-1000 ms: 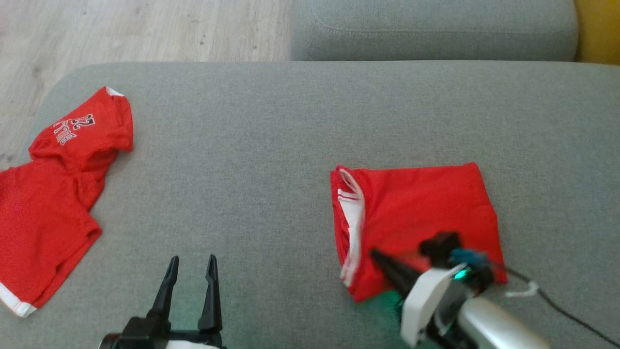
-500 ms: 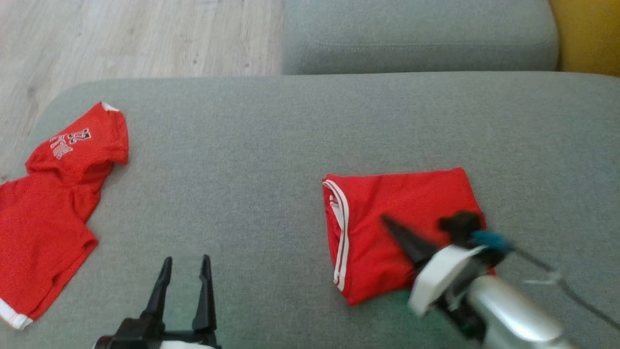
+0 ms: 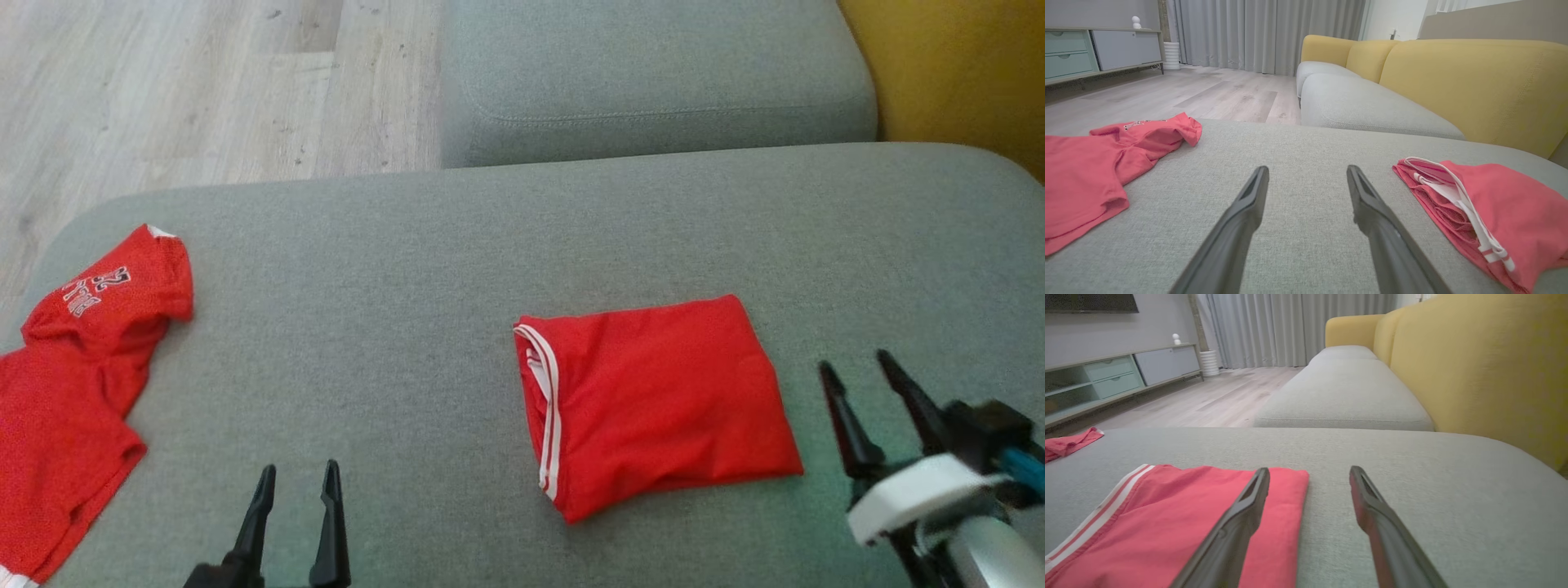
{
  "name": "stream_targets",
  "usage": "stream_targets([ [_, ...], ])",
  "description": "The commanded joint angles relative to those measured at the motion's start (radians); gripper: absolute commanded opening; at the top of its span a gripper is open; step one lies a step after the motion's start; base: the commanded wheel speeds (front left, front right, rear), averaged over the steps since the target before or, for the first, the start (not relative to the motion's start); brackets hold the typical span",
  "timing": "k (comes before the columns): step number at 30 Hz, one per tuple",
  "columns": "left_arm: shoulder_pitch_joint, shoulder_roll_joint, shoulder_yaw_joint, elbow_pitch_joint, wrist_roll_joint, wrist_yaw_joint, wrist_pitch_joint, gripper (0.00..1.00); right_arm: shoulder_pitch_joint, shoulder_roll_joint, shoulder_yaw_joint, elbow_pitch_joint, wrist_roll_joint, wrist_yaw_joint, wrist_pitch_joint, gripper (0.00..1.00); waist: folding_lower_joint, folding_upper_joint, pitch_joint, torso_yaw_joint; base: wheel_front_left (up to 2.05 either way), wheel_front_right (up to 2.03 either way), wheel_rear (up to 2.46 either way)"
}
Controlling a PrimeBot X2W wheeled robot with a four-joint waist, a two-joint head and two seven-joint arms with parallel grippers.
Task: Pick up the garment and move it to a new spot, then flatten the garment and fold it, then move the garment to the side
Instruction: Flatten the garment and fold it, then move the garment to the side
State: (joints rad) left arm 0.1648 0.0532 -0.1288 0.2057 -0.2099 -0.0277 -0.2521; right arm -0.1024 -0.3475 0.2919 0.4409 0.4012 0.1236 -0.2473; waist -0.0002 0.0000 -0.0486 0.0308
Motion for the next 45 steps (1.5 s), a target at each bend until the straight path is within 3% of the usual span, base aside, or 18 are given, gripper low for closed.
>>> stream_targets([
  [1,-0.023,-0.003,0.044,-0.015,0.011,-0.004,-0.010,1.00,0.013,-0.003,-0.032,-0.055,-0.025,0.007,-0.014,1.00,0.0002,0.0000,-0.002,0.002,0.00,0.00,0.00],
  [11,-0.026,-0.003,0.079,0.034,0.036,-0.003,-0.010,1.00,0.094,0.054,-0.149,-0.096,-0.075,0.007,-0.014,1.00,0.0002,0.0000,0.001,0.029,0.00,0.00,0.00],
  [35,-0.035,-0.003,0.104,0.039,0.039,-0.014,-0.010,1.00,0.098,0.084,-0.143,-0.051,-0.095,0.007,-0.014,1.00,0.0002,0.0000,0.001,0.070,0.00,0.00,0.00],
  [40,-0.036,-0.003,0.112,0.039,0.046,-0.017,-0.010,1.00,0.081,0.097,-0.133,-0.032,0.009,0.007,0.008,1.00,0.0002,0.0000,0.004,0.070,0.00,0.00,0.00],
  [45,-0.043,-0.003,0.108,0.038,0.050,-0.018,-0.010,1.00,0.013,0.060,-0.149,-0.084,0.166,0.007,0.192,1.00,0.0002,0.0000,0.020,0.074,0.00,0.00,0.00],
])
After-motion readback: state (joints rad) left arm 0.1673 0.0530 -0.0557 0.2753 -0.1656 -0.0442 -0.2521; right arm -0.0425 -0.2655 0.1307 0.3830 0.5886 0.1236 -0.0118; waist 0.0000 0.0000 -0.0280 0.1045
